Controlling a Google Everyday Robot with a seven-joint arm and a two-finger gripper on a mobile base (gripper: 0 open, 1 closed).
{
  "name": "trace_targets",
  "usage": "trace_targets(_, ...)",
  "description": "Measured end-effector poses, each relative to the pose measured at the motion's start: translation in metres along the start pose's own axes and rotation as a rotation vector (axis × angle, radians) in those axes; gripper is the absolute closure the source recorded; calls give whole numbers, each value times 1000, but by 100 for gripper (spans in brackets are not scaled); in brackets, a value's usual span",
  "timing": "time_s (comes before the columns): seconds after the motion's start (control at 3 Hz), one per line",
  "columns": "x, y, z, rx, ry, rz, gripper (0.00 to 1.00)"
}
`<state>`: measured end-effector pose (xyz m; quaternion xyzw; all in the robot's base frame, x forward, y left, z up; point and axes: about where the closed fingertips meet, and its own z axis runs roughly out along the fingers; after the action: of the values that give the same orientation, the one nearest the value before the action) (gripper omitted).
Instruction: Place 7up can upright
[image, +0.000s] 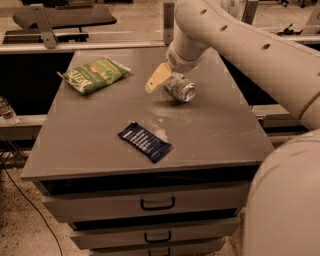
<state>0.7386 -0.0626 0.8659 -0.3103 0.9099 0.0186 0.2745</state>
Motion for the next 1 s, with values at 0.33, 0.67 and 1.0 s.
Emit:
trace_targets(0.33,-4,3,11,14,42,32,17)
trace_targets(0.67,-5,4,15,33,74,50,41)
trace_targets(1.0,-7,5,9,49,71,57,64)
